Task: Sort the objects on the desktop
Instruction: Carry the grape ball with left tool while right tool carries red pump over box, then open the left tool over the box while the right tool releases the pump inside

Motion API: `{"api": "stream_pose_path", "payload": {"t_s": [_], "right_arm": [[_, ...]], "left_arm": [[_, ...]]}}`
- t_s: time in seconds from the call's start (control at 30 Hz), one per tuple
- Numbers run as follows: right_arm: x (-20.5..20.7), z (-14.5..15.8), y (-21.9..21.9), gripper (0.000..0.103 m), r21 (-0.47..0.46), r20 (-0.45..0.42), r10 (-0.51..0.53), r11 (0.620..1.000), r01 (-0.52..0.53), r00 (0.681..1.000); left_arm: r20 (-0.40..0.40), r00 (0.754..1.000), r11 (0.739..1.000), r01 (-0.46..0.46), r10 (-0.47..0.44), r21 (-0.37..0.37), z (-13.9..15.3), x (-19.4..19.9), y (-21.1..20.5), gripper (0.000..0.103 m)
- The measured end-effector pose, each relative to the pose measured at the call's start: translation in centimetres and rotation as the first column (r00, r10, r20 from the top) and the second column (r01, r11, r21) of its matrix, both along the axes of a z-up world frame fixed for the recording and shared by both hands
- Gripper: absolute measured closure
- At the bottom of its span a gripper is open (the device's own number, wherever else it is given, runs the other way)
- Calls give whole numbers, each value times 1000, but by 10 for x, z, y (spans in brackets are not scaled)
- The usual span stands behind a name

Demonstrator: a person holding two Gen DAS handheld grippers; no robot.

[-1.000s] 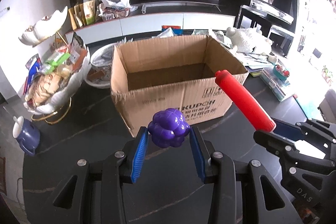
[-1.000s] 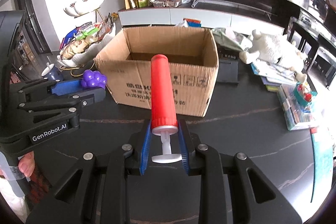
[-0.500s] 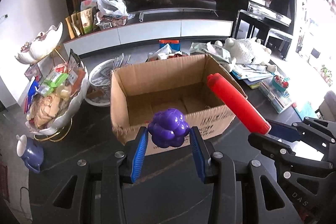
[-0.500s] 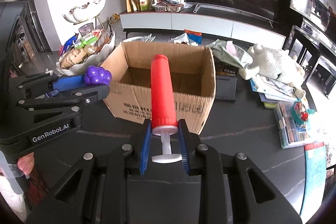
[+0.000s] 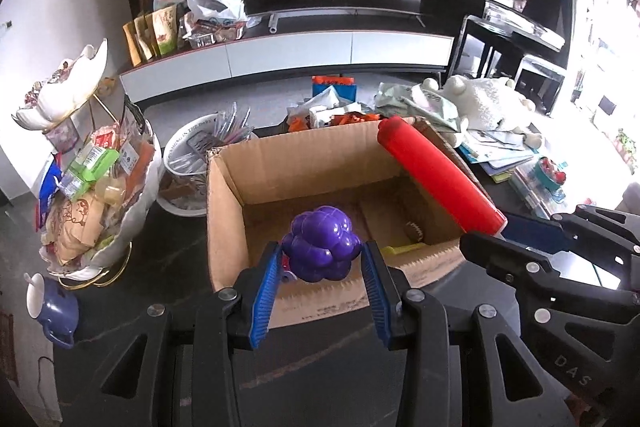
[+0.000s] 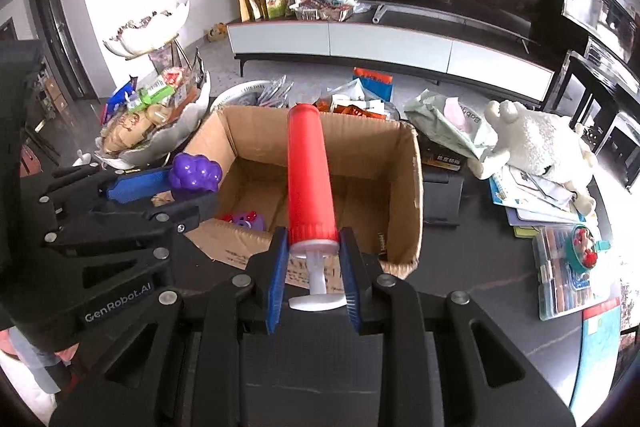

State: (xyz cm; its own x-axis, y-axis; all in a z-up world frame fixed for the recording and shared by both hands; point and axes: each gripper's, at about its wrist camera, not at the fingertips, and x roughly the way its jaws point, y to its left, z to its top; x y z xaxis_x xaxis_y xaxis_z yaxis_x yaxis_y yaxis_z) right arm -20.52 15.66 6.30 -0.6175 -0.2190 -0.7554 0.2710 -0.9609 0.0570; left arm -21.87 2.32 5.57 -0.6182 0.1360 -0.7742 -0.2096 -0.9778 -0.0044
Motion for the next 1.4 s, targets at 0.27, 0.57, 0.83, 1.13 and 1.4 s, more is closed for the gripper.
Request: {"api": "stream_pose_path", "payload": {"t_s": [0.27, 0.57, 0.83, 1.13, 1.4], "right_arm": [[-20, -11, 0, 80, 6, 22, -5, 1000, 5, 1000], [-36, -17, 1, 80, -2, 37, -14, 1000, 14, 999], [-51, -26, -1, 80, 0, 64, -16, 1000, 16, 998], [-67, -36, -3, 80, 12, 113, -18, 1000, 17, 993], [-62, -37, -1, 80, 31, 95, -17, 999, 14, 995]], "left_arm": [[-7, 1000, 999, -30, 30, -16, -8, -17, -2, 66], [-3, 999, 999, -38, 38, -28, -15, -31, -2, 66], [26, 999, 999, -42, 42, -4, -24, -44, -3, 65], [56, 998, 999, -38, 38, -4, -33, -54, 2, 65], [80, 996, 999, -34, 34, 9, -35, -56, 3, 57]]}}
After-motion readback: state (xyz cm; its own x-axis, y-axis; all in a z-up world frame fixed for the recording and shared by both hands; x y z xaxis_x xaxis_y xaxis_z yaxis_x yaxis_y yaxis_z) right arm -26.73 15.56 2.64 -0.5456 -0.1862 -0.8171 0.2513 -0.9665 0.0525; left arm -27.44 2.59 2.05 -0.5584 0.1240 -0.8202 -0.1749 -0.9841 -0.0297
